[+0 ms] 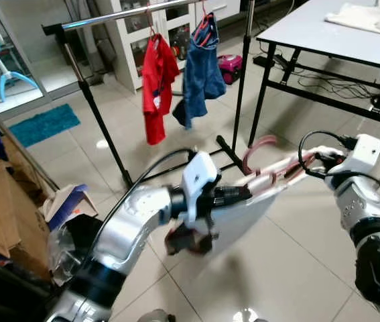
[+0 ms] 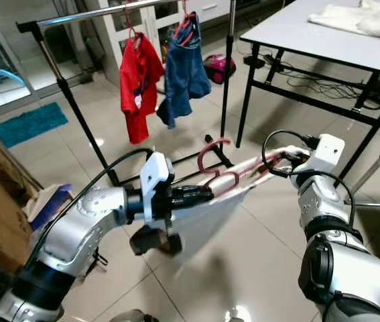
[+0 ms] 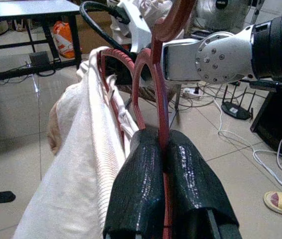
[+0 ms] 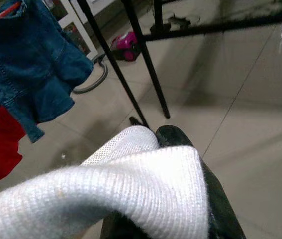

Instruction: Hang hanger

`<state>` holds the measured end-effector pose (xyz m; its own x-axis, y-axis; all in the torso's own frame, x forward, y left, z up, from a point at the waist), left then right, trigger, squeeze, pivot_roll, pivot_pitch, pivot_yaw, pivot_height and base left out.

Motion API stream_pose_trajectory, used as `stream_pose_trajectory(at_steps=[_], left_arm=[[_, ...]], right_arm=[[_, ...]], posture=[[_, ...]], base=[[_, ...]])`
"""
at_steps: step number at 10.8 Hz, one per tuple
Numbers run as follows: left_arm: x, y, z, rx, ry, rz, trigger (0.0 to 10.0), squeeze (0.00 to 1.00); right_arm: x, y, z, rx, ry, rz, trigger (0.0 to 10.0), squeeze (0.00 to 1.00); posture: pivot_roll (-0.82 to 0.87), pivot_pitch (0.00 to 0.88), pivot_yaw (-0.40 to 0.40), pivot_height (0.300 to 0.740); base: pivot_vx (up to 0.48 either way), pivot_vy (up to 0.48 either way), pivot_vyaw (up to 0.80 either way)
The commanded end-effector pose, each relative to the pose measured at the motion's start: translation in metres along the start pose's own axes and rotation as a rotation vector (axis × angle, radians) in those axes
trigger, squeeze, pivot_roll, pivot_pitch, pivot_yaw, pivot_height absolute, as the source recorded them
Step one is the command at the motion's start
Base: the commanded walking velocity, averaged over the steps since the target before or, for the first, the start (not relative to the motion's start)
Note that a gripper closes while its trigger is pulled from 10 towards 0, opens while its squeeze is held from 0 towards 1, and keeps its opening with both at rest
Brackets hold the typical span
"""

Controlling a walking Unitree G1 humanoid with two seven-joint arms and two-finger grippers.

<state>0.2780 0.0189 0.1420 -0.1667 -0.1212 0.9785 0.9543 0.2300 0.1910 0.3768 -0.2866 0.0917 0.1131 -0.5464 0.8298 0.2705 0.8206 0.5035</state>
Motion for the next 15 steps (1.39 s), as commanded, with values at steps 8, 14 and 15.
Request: stream_pose_trajectory(at_steps=[8, 14, 15], left_arm=[[0.016, 0.032, 0.013, 0.160, -0.062, 0.099, 10.0, 0.00], [-0.005, 0.047, 0.008, 0.301, 0.028, 0.151, 10.0, 0.00], [-0.003, 0.064, 0.009, 0.413, 0.026, 0.159, 10.0, 0.00]], right_arm=[[-0.014, -0.031, 0.009, -0.184, 0.019, -0.211, 0.0, 0.00], [-0.055, -0.011, 0.013, -0.068, 0.069, -0.343, 0.0, 0.00], [-0.067, -0.004, 0.015, -0.019, 0.112, -0.214, 0.0, 0.00]], posture=[[0.00, 0.000, 0.073, 0.740], [-0.02, 0.000, 0.072, 0.740], [-0.02, 0.000, 0.073, 0.740]], base=[[0.000, 0.000, 0.00], [0.000, 0.000, 0.00], [0.000, 0.000, 0.00]])
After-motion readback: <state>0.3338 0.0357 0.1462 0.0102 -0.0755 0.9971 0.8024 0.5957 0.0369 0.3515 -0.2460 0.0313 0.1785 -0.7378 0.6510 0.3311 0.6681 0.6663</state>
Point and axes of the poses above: a point about 5 cm out from each wrist's last joint towards the gripper, its own z axis pointing back from the gripper into the wrist, its own x axis along the axis of the wrist's last joint, y = z × x, the point moved 3 cm from there along -z, pointing out of the wrist towards the gripper, and after that the axes turned 13 degrees about -z, right-handed, at the moved point
